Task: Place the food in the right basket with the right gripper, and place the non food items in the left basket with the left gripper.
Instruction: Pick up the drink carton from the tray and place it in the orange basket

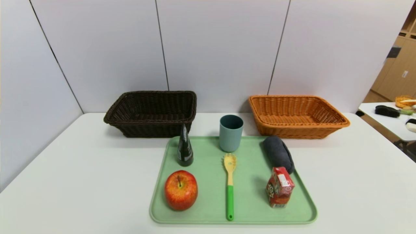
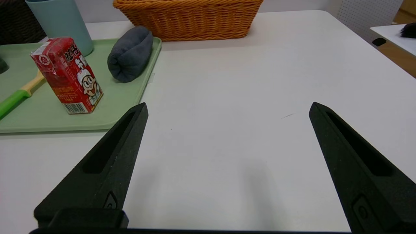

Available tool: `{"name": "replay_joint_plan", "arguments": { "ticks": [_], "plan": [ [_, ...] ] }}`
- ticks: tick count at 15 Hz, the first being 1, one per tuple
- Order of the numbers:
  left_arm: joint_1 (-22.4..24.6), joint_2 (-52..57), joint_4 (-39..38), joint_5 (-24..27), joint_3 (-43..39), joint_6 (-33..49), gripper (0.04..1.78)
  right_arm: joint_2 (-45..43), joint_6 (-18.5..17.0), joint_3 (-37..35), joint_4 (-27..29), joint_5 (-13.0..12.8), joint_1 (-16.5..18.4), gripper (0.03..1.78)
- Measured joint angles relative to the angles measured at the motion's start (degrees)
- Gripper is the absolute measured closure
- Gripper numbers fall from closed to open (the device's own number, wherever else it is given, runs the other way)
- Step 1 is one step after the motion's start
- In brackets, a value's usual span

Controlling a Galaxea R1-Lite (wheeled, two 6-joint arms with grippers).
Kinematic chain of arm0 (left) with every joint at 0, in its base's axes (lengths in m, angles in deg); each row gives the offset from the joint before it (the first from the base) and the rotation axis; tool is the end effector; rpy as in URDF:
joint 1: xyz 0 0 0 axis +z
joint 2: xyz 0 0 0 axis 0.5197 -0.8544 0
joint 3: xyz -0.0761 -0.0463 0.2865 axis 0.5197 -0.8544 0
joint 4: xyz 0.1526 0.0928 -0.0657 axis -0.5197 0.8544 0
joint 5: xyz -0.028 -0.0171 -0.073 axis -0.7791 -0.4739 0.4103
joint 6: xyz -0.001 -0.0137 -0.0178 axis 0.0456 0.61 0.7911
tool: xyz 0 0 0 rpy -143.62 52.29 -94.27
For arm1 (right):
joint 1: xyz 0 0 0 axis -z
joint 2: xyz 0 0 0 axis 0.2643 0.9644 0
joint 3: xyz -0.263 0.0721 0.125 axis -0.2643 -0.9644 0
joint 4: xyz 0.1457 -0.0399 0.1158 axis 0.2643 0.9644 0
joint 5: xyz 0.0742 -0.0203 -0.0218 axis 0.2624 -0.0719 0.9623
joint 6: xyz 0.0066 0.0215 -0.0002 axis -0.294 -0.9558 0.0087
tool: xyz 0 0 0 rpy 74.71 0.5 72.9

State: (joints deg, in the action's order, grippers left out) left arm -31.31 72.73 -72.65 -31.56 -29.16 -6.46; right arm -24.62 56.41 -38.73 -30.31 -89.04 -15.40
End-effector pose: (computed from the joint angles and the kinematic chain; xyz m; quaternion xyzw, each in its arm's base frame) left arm -0.0229 0.0006 0.0791 -0.0442 -0.0181 0.0143 0.9988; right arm -0.0228 -0.0003 0.0762 0.0220 -0.0038 -0.0070 0.9997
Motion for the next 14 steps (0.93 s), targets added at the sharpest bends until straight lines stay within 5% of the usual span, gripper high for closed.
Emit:
{"name": "replay_joint_plan", "arguments": {
  "ticks": [6, 8, 14],
  "plan": [
    [0.0, -0.07, 1.01, 0.48, 0.73, -1.76, 0.13, 0.13, 5.68, 0.4, 1.56, 2.15, 0.0, 0.1],
    [0.0, -1.37, 4.14, 1.16, 6.89, -2.01, 0.13, 0.84, 5.22, 4.82, 3.89, 3.3, 0.0, 0.1],
    [-0.29, -24.22, 22.37, 4.4, 43.24, 9.44, 0.13, 23.34, -0.94, 45.45, 23.42, 10.33, -0.2, 0.1]
  ]
}}
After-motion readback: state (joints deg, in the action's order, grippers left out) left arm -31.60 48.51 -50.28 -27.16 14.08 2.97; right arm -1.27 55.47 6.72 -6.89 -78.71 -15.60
